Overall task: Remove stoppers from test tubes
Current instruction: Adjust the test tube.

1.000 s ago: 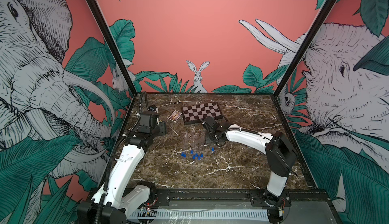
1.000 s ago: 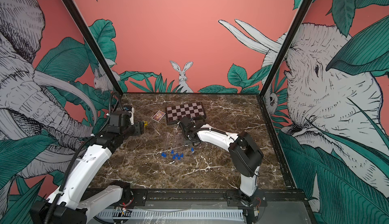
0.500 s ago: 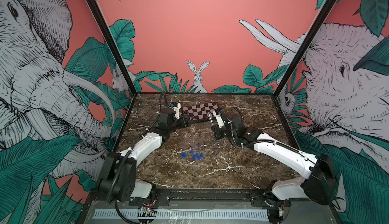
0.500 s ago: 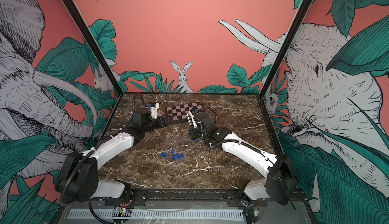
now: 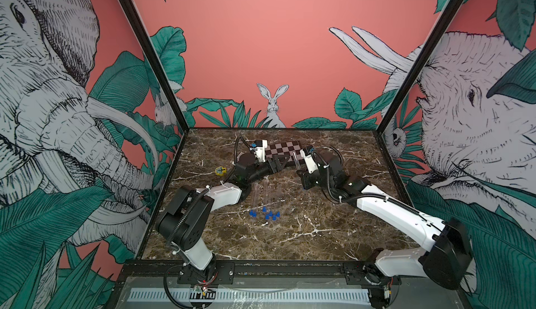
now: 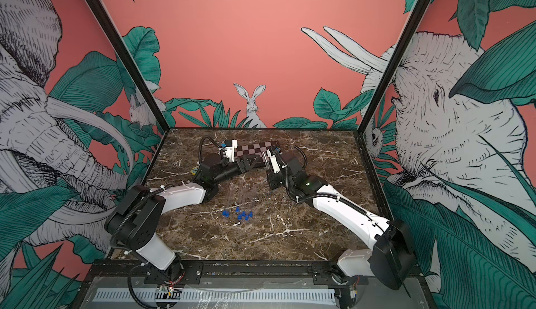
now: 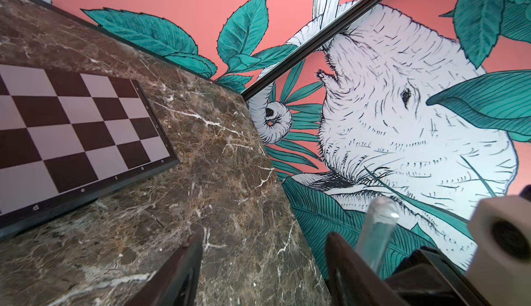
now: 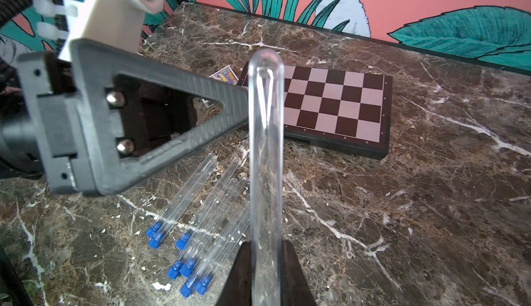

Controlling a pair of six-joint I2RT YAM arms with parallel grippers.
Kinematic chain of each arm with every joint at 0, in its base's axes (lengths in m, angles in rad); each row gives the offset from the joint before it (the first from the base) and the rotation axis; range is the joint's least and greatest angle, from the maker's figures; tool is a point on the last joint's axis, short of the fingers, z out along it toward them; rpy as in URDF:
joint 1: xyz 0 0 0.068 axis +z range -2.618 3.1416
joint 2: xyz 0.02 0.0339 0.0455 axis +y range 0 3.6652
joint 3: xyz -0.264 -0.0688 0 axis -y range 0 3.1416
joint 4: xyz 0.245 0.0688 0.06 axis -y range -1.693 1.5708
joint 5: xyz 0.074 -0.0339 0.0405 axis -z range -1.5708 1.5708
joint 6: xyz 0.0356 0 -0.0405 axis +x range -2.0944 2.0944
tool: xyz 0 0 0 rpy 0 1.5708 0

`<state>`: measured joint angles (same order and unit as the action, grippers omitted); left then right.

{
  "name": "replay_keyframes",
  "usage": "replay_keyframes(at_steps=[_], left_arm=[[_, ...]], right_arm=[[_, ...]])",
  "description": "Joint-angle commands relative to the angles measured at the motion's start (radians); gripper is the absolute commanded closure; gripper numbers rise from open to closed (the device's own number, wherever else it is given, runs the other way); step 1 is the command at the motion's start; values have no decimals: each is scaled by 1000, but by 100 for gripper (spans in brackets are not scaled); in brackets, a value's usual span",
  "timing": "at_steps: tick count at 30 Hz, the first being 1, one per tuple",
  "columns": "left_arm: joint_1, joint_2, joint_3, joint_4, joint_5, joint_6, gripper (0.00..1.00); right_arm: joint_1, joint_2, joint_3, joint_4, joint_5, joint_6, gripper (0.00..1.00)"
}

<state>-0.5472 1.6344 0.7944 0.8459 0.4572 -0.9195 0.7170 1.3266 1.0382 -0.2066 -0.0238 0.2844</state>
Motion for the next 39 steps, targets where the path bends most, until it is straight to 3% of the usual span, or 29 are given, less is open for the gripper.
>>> replay_keyframes(at_steps=[1, 10, 20, 31, 39], left_arm=[[-26, -45, 6, 48, 23, 14, 30], [-39, 38, 7, 253, 64, -98, 33], [-41, 39, -8, 279, 79, -121, 36], [-42, -45, -57, 202, 103, -88, 36], [-54, -110, -39, 54, 119, 19, 35]], right_arm=[[-8, -4, 5, 41, -38, 6, 85], [-12, 50, 35, 45, -95, 15, 86], [-17, 73, 52, 34, -117, 13, 86], [-42, 78, 59, 24, -128, 36, 86], [-48, 111, 92, 13, -189, 42, 86]])
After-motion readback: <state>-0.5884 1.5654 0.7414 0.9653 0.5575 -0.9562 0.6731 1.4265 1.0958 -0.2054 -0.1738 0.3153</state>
